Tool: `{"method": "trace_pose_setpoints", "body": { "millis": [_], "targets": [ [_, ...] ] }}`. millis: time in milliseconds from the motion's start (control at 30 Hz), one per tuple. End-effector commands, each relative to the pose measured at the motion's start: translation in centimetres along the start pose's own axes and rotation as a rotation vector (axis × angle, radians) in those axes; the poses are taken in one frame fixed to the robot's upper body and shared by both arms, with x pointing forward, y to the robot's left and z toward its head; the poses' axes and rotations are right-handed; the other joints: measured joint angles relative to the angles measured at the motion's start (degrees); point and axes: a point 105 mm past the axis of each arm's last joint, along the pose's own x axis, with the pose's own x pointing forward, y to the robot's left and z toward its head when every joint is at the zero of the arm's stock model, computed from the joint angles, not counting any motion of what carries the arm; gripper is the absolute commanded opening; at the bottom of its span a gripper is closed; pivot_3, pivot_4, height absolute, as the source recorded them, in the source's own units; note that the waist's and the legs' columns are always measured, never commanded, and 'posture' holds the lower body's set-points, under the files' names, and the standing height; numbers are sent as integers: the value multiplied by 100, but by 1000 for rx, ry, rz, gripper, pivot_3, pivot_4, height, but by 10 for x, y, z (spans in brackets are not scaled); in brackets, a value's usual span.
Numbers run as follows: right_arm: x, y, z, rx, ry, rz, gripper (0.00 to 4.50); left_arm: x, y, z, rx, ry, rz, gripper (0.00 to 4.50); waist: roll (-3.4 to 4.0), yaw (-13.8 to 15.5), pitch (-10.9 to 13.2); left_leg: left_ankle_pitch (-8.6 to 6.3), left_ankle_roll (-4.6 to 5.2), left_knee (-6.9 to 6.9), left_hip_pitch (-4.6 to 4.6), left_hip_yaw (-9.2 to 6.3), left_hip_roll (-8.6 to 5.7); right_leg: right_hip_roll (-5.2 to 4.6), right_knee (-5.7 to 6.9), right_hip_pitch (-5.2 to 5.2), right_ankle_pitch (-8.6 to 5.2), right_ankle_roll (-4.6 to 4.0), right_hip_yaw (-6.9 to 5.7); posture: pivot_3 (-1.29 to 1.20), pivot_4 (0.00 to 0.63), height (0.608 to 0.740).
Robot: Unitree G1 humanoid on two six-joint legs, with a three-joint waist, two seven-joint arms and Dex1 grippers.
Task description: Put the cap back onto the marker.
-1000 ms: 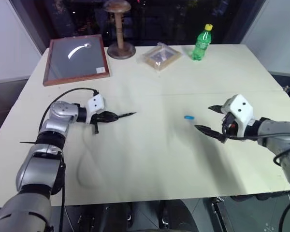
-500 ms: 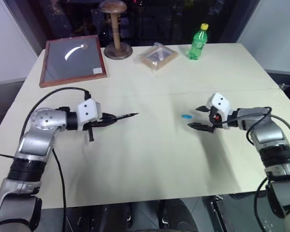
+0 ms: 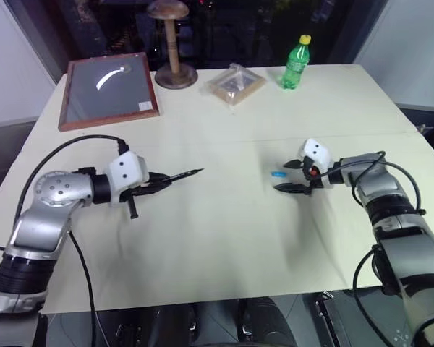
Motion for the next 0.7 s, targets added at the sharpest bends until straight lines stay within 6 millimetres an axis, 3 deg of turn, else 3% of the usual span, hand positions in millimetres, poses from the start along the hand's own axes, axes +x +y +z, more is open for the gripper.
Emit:
{"method": "trace_pose_setpoints", "body": {
  "millis": [33, 267, 367, 600, 700],
  "targets": [
    [1, -3, 8, -19, -14, -3, 4500, -7, 5, 13, 41, -27, 32, 46, 0, -2, 0, 0, 0, 0, 0, 0, 0, 0, 0, 0, 0, 0, 0, 0, 150, 740],
    [4, -3, 9, -22, -6, 2, 4500, -8, 8, 14, 45, -26, 43, 46, 0, -24, 0, 3, -5, 0, 5, 0, 1, 0, 11, 0, 0, -1, 1, 0, 150, 740],
    [5, -4, 9, -23, -3, 1, 3632, -9, 8, 14, 47, -25, 46, 0, 0, -23, 0, 3, -6, 0, 6, 0, 1, 0, 12, -1, 0, -1, 1, 0, 150, 740],
    [7, -3, 8, -22, 1, 4, 41, -10, 7, 14, 47, -19, 49, 0, 0, -13, 0, 4, -6, 0, 6, 1, 0, -2, 13, -1, 0, -1, 2, 0, 150, 740],
    [8, -2, 8, -22, 0, 8, 13, -12, 7, 13, 49, -14, 49, 0, 0, -16, 0, 4, -6, 0, 6, 2, 0, -2, 13, -1, 0, -1, 3, 0, 150, 740]
  ]
}}
